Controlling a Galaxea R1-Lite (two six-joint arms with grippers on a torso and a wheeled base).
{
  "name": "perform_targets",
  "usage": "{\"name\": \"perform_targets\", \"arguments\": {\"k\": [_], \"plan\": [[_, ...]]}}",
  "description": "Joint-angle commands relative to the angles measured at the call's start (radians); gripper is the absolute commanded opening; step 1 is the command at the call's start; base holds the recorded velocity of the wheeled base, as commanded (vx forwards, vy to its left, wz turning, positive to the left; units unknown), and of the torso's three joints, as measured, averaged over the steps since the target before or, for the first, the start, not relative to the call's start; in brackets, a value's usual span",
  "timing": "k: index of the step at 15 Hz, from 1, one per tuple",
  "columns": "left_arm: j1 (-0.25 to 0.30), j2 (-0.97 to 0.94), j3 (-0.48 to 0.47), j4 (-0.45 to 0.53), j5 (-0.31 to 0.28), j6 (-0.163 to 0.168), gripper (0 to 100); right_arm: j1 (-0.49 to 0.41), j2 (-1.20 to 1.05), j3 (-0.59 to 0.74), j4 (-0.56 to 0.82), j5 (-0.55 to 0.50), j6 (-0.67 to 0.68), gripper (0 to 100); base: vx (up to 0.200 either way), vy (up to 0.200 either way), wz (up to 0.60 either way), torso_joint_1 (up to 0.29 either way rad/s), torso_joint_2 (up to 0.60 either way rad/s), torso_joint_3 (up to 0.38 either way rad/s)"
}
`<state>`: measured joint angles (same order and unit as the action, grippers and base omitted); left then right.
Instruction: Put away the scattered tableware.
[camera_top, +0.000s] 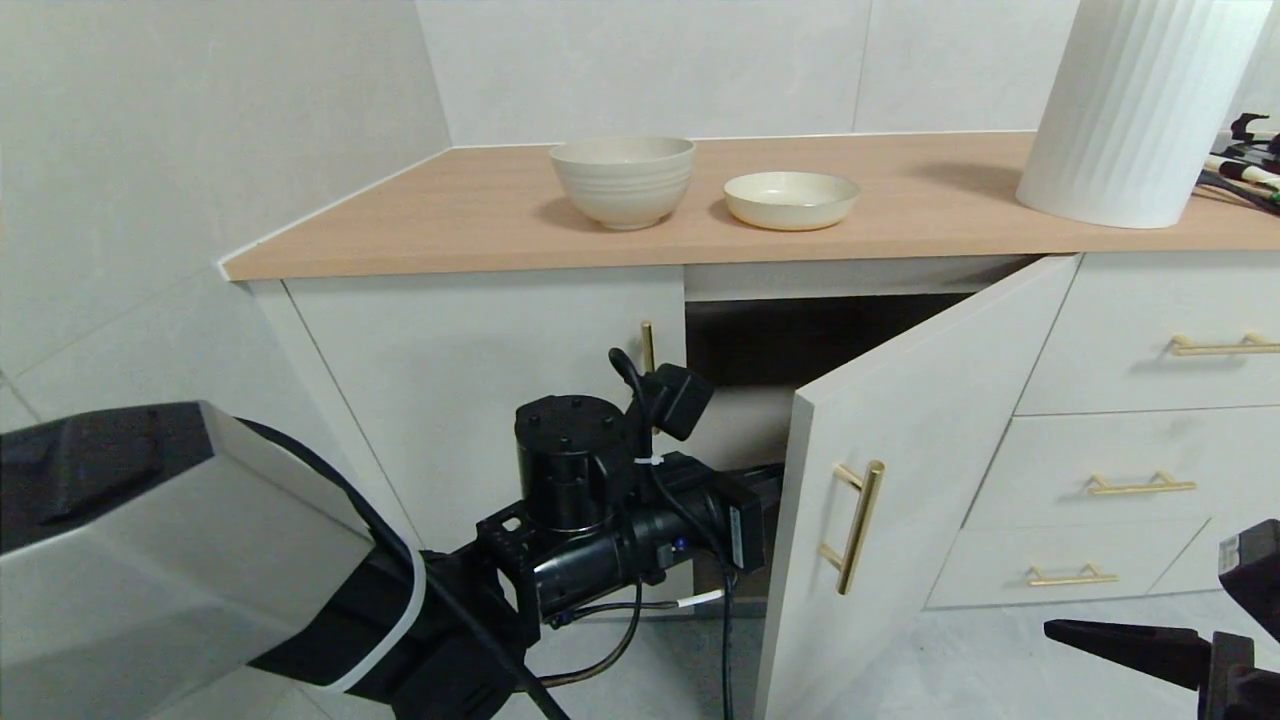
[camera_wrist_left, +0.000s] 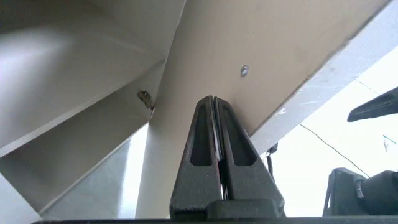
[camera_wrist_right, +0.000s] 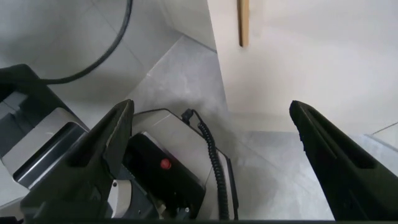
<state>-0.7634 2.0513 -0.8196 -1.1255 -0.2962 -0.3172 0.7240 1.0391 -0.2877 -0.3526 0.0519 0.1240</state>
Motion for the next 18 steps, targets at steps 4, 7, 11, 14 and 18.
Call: {"name": "perform_targets", "arguments": {"k": [4, 7, 11, 14, 18], "plan": [[0.001, 0.023, -0.023, 0.0, 0.0, 0.0, 0, 0.002, 0.007, 0.004, -0.002, 0.0, 0.0, 100, 0.0, 0.0, 0.0, 0.0, 0.0, 0.0], [0.001, 0.063, -0.056, 0.0, 0.002, 0.0, 0, 0.009, 0.009, 0.008, 0.0, 0.0, 0.0, 100, -0.2, 0.0, 0.0, 0.001, 0.0, 0.001], [0.003, 0.118, -0.102, -0.002, 0.011, 0.0, 0, 0.009, 0.005, 0.008, 0.003, 0.0, 0.0, 100, -0.1, 0.0, 0.0, 0.004, 0.0, 0.001], [0.003, 0.142, -0.133, 0.0, 0.054, 0.0, 0, 0.011, 0.005, 0.008, 0.003, 0.0, 0.0, 100, 0.0, 0.0, 0.0, 0.0, 0.0, 0.0], [-0.017, 0.161, -0.167, 0.0, 0.06, 0.001, 0, 0.017, 0.007, 0.008, 0.003, 0.002, 0.0, 100, 0.0, 0.0, 0.0, 0.0, 0.0, 0.0]]}}
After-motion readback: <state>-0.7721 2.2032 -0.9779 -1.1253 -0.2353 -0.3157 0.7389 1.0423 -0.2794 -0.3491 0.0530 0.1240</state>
